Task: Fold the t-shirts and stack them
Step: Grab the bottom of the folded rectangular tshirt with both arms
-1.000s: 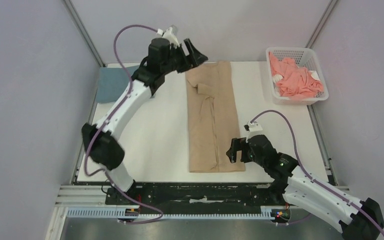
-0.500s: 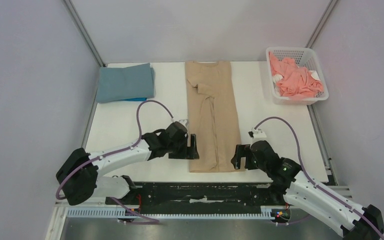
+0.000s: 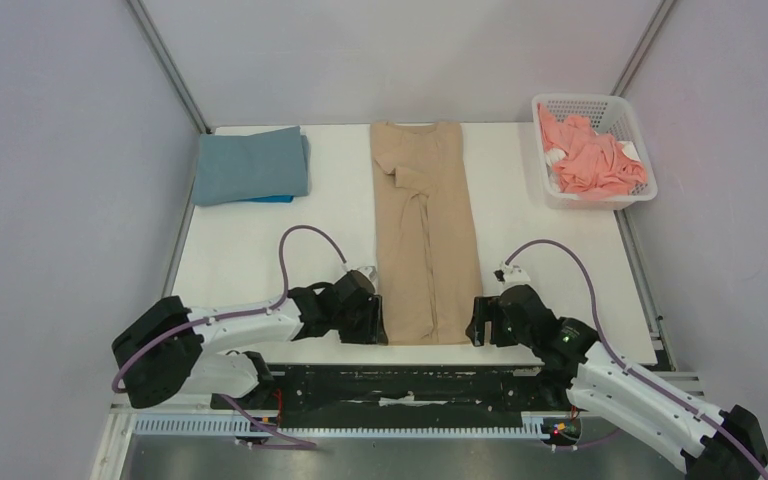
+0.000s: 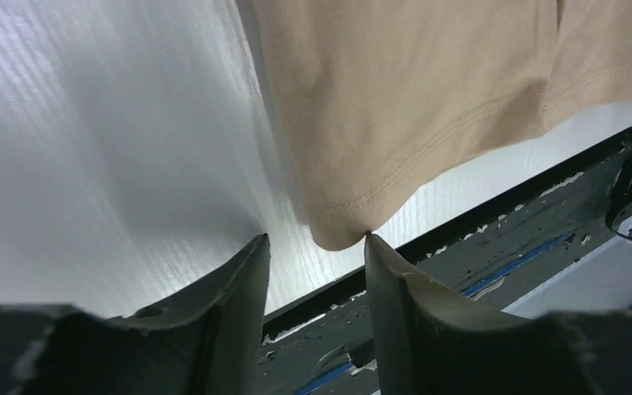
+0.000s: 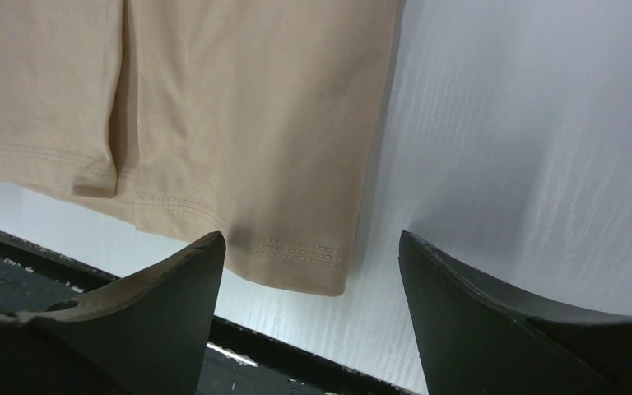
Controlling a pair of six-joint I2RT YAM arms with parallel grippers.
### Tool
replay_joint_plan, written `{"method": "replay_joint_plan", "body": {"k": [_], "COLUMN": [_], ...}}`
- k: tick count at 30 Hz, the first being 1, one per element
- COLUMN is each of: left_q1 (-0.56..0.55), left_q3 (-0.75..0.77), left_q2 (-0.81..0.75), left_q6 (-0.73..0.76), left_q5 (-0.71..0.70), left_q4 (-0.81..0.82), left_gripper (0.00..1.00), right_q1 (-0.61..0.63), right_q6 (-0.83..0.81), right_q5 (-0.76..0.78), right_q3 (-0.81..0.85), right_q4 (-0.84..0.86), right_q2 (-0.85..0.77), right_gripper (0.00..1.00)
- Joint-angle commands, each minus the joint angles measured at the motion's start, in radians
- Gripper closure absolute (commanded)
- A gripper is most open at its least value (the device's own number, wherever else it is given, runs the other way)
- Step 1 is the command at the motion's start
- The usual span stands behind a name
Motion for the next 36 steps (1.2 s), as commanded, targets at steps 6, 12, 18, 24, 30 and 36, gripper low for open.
{"method": "replay_joint_plan", "body": {"k": [6,12,18,24,30,36], "left_q1": [-0.017,-0.017,-0.017,-0.030,-0.030,-0.020], "left_q3": [0.051,0.059,0.027,-0.066,-0.041,0.099], "left_q2": [0.111,0.117,0.081,0.028,-0.015,0.027], "left_q6": [0.012,0.027,0.028,0.006,0.019,0.079], "left_q5": [0.062,0.052,0.068,0.121,0.112,0.049], "left_q4": [0.078,0.050,0.105,0.159,0.197,0.133], "left_gripper": [0.69,0.98,0.98,0.98,0.98,0.98], "right_q1": [0.000,0.000,0.000,0.000,0.000,0.000], "right_q6": [0.045,0.060,0.060,0.065,0.052,0.000], "right_q5": [-0.002,-0.063,-0.112,-0.305,-0.271,-0.160], "right_q3": [-0.028,-0.058,-0.080,-0.147,-0.116,0.044], "right_q4": [0.004,0.034,0.037,0.116,0.130,0.101], "right_q2": [-0.024,-0.042,-0.071,-0.126,-0.103,-0.026], "right_gripper": [0.29,0.53,0.82,1.00,1.00,1.00]}}
